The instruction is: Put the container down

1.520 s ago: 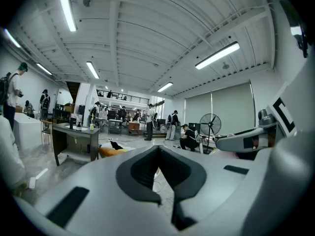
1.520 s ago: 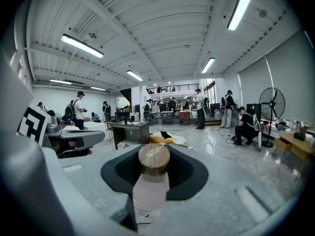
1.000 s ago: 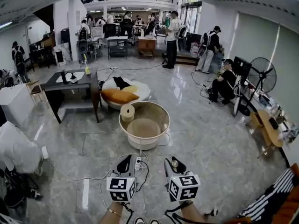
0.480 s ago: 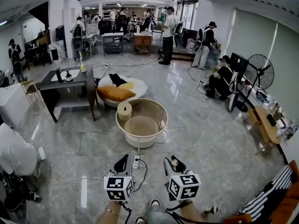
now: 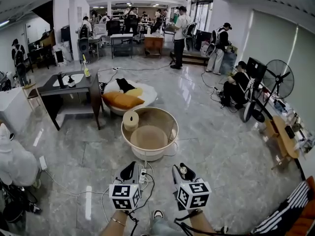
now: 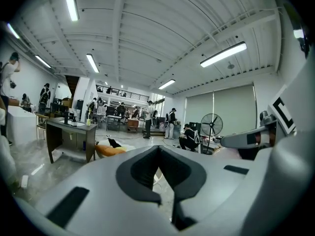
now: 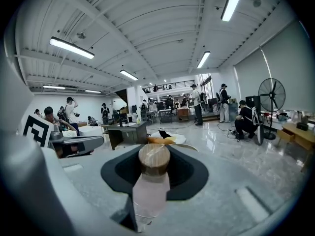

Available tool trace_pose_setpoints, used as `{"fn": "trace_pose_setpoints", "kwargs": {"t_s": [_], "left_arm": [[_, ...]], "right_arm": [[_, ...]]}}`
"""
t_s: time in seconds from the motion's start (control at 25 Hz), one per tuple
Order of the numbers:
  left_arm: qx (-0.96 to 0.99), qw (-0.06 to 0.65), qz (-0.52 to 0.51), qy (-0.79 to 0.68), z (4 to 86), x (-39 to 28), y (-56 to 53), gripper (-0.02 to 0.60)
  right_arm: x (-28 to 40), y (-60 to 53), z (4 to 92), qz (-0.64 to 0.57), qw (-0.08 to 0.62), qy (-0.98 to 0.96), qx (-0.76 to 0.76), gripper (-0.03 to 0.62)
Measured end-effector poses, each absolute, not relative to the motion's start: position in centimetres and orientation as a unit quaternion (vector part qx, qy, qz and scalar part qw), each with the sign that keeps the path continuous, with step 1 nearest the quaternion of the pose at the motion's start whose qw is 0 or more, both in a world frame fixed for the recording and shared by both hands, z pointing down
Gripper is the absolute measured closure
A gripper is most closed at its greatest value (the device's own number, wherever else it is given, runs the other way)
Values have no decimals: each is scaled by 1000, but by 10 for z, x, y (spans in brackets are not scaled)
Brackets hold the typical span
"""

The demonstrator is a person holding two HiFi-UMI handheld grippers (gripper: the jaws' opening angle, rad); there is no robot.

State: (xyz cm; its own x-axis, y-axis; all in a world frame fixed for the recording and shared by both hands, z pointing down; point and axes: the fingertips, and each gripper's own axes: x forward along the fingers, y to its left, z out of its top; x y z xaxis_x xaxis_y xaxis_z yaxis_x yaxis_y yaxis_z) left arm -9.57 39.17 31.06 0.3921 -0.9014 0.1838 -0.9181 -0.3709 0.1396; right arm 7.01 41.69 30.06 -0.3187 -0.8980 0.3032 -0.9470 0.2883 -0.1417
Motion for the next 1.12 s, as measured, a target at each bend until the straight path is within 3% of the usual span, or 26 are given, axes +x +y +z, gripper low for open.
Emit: {"fn": "trace_pose_setpoints", "kwargs": {"t_s": [1.12], "left_arm": [[793, 104, 50, -598, 309, -44, 210, 589]], "right_arm": [[138, 215, 294, 136, 94, -827, 538, 473]]}}
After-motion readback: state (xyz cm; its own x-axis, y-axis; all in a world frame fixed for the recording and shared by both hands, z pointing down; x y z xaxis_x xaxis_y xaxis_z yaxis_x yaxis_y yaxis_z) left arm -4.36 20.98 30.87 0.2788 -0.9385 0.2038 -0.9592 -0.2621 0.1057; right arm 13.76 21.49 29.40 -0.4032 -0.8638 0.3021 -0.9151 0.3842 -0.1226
